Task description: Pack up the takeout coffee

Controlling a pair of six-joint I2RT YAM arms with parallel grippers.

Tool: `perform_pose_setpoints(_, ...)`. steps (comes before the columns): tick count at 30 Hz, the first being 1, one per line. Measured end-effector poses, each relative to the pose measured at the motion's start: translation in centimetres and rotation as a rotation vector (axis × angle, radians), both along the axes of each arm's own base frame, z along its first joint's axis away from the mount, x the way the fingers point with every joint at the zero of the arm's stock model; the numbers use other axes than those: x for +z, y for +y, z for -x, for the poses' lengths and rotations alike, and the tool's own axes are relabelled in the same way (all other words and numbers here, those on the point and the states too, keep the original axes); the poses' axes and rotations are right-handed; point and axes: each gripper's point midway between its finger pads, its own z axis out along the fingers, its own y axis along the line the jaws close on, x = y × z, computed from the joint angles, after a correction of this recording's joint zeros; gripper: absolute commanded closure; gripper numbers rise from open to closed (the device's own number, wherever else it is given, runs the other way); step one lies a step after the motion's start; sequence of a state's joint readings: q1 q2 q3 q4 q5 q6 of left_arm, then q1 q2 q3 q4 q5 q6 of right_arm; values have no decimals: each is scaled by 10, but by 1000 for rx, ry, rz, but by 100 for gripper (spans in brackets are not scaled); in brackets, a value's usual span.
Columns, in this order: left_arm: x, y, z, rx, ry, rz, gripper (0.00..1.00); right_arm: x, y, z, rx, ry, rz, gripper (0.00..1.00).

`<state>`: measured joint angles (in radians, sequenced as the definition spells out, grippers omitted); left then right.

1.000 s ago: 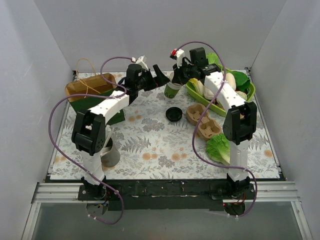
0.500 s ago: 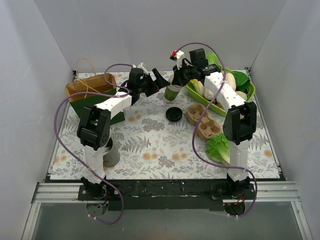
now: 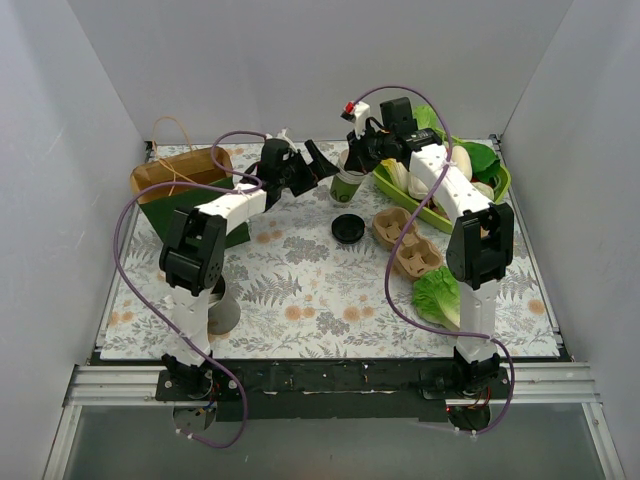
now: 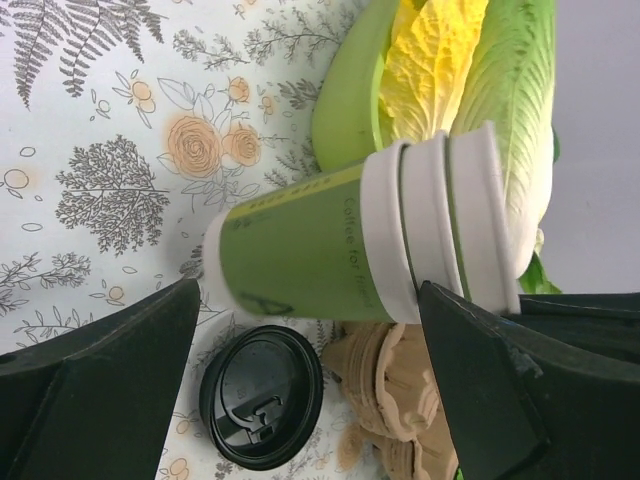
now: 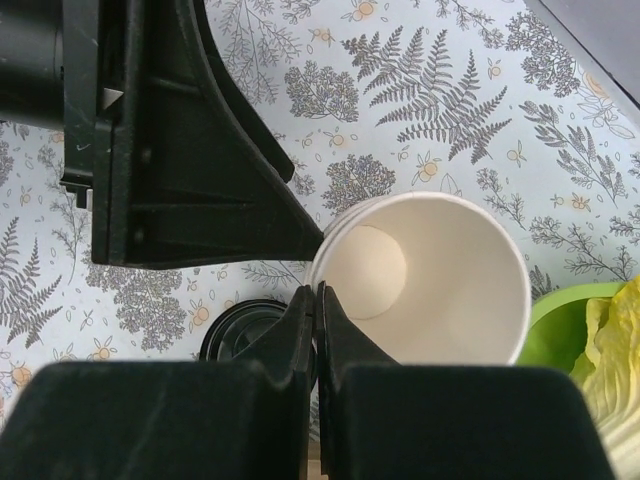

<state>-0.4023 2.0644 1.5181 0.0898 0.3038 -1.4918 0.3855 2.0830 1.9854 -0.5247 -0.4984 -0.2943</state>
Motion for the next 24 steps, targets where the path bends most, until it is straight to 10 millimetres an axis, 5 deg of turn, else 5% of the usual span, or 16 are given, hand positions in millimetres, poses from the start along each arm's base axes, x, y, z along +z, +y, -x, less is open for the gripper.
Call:
perform_pose_setpoints(10,-32,9,-4,42,52,-74,9,-5,0,-2,-4,-2,10,99)
perform_pose_setpoints(19,-32,14,-3,43,41,-108,7,10,-1,-11,-3,-66,21,99)
perform_pose_setpoints(24,-14,19,-1,39,5,-132,5,28,1,-13,7,-115,18,99)
